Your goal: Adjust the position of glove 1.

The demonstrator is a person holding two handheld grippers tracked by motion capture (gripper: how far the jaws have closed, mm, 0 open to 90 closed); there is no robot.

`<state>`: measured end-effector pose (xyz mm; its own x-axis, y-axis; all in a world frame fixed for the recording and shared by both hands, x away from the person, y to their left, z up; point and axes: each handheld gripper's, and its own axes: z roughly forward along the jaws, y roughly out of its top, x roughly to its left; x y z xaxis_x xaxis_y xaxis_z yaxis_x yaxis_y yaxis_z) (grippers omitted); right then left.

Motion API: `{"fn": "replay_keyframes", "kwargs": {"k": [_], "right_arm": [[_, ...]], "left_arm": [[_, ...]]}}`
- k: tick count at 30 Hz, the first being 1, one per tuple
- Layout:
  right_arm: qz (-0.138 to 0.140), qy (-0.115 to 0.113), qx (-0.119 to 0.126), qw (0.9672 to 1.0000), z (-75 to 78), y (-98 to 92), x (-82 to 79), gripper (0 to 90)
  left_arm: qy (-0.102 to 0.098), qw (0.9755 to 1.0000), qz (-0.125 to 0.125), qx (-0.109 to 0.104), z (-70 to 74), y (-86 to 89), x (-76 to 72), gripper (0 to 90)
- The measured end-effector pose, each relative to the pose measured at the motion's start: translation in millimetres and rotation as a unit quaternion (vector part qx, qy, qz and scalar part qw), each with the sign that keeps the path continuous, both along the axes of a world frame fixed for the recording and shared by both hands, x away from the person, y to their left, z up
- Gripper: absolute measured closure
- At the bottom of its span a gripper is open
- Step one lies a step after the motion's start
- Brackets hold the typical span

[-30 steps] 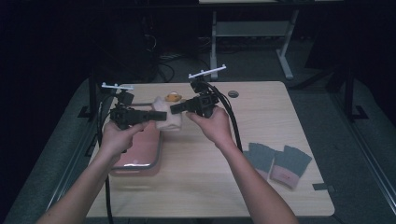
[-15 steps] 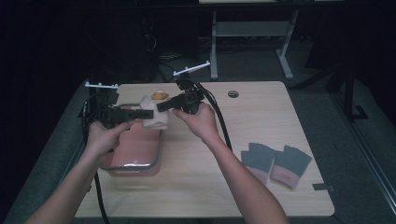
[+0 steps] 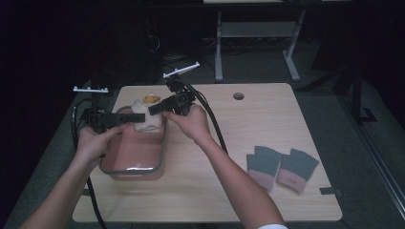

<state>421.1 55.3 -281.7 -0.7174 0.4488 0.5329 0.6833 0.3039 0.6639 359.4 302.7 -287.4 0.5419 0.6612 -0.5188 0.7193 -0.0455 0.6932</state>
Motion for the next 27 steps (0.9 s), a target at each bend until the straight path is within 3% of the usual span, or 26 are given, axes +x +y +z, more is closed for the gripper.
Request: {"fn": "replay_keyframes", "kwargs": {"k": [13,19,27], "right_arm": [[0.014,0.02,0.001,0.9997,-16.7,26.2,10.0,77.2],[0.018,0.035,-0.003,0.9992,-28.5,33.8,12.5,77.2],[0.027,0.056,-0.007,0.9981,-50.6,45.0,16.4,77.2]], "left_arm": [[0.017,0.9995,0.024,-0.002,-13.8,21.7,-0.4,68.8],[0.032,0.9989,0.033,-0.009,-28.6,29.1,0.6,68.9],[0.053,0.9977,0.042,0.001,-46.6,36.4,-1.3,69.1]]}}
